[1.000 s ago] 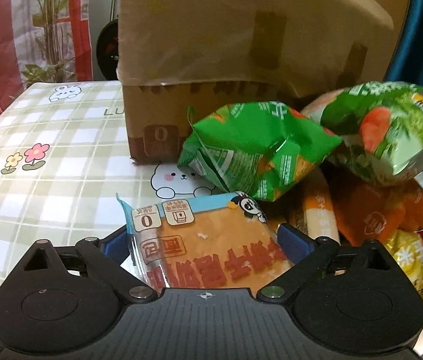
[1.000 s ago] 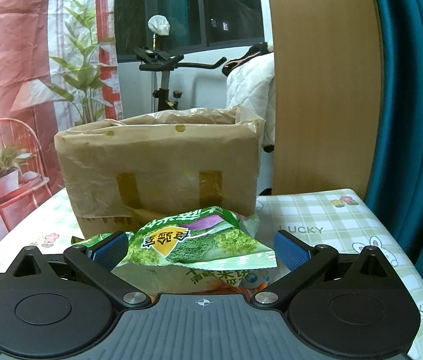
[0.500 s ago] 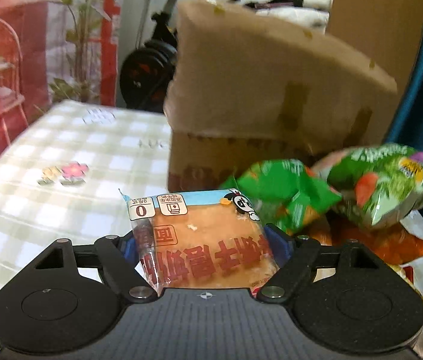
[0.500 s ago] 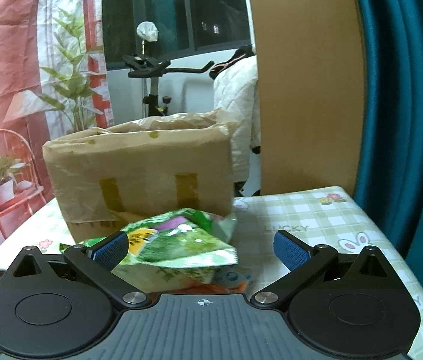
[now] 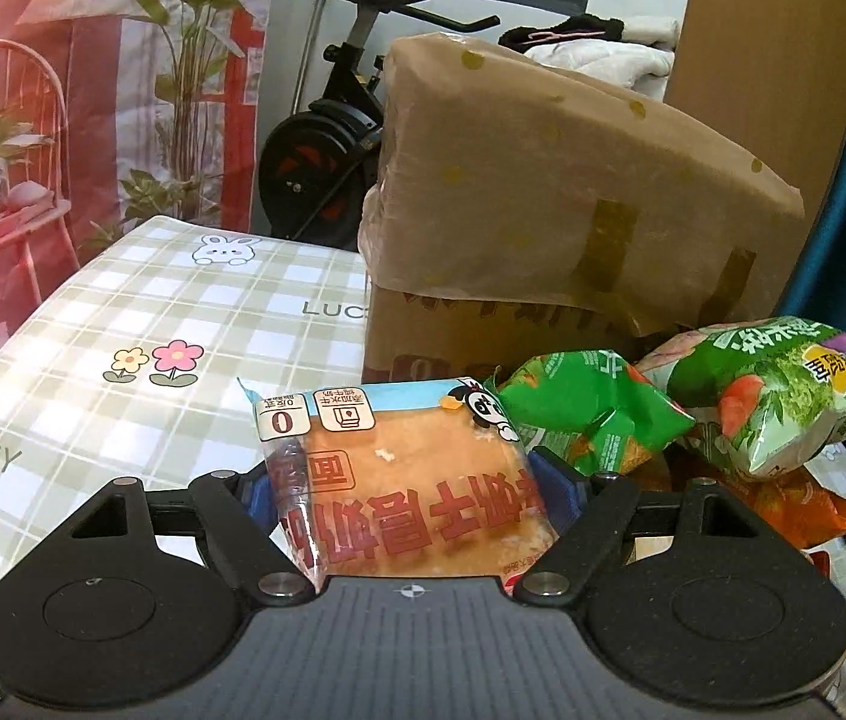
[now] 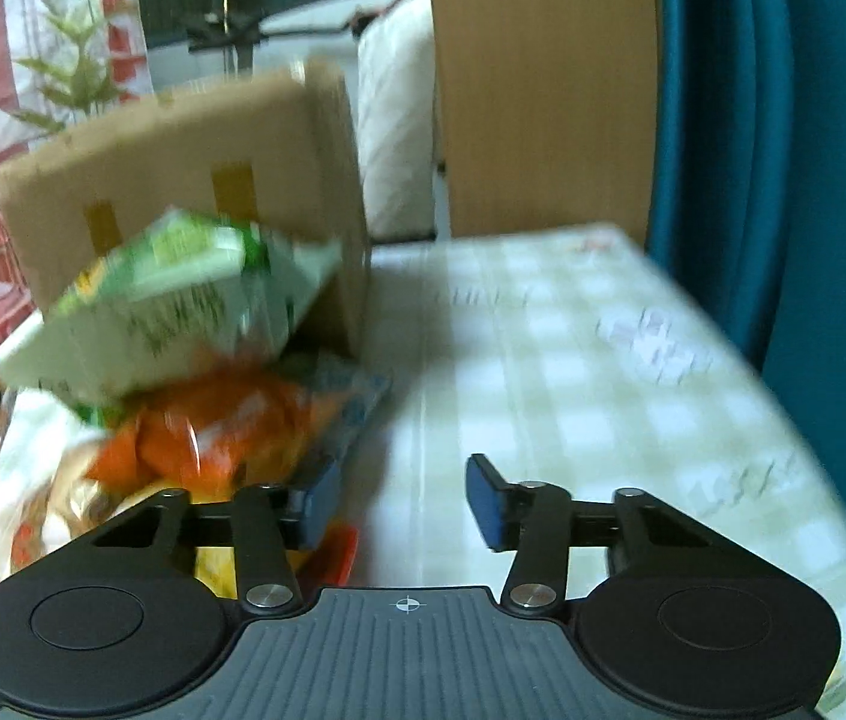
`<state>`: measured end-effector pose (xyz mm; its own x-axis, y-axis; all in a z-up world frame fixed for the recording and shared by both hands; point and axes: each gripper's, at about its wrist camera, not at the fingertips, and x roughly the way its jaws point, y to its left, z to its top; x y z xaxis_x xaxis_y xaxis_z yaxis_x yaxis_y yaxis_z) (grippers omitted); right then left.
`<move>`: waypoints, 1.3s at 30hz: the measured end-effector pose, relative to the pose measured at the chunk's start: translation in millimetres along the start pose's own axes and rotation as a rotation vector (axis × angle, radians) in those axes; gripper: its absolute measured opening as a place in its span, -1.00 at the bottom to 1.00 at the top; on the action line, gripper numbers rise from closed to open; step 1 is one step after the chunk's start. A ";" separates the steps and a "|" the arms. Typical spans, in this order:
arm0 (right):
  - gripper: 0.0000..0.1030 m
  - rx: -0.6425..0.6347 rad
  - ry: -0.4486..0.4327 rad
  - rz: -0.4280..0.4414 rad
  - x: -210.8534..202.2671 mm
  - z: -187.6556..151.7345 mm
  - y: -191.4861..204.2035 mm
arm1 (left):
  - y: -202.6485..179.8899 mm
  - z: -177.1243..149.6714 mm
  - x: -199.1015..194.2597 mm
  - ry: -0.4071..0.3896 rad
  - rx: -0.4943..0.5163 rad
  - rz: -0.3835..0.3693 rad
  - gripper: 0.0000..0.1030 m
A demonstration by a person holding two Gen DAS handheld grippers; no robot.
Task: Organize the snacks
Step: 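Lift the bread package with the left tool and release it into the box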
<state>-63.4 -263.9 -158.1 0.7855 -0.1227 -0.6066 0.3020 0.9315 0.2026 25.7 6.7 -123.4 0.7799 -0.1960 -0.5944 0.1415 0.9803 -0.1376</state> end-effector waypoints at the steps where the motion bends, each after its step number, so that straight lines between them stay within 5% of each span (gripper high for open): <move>1: -0.25 0.010 0.020 0.016 3.7 -3.3 0.1 | 0.8 -1.3 -1.7 0.000 0.000 0.000 0.60; 3: -0.27 0.016 0.047 0.038 11.3 -8.1 2.6 | 0.9 -2.7 -2.5 0.002 0.000 0.001 0.60; 11: -0.99 0.121 0.100 0.095 20.7 -18.0 -7.0 | 1.2 -2.2 -2.6 -0.005 0.009 0.005 0.60; 18: -0.99 0.076 -0.061 -0.085 -2.3 8.6 -15.3 | 3.0 2.0 -4.8 -0.035 0.007 0.018 0.60; 28: -0.99 -0.005 -0.312 -0.131 -43.3 65.2 -6.7 | 2.9 25.5 -17.2 -0.122 0.017 0.049 0.60; 34: -0.99 -0.049 -0.484 -0.026 -76.4 115.0 6.7 | -4.5 65.4 -36.9 -0.231 0.051 0.042 0.60; 39: -0.99 -0.076 -0.533 0.089 -76.9 163.0 23.2 | -18.1 111.6 -42.0 -0.290 0.066 0.005 0.60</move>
<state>-28.8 -288.7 18.5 0.9771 -0.1806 -0.1124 0.1977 0.9659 0.1669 58.4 -0.2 -7.5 0.9212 -0.1854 -0.3422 0.1689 0.9826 -0.0777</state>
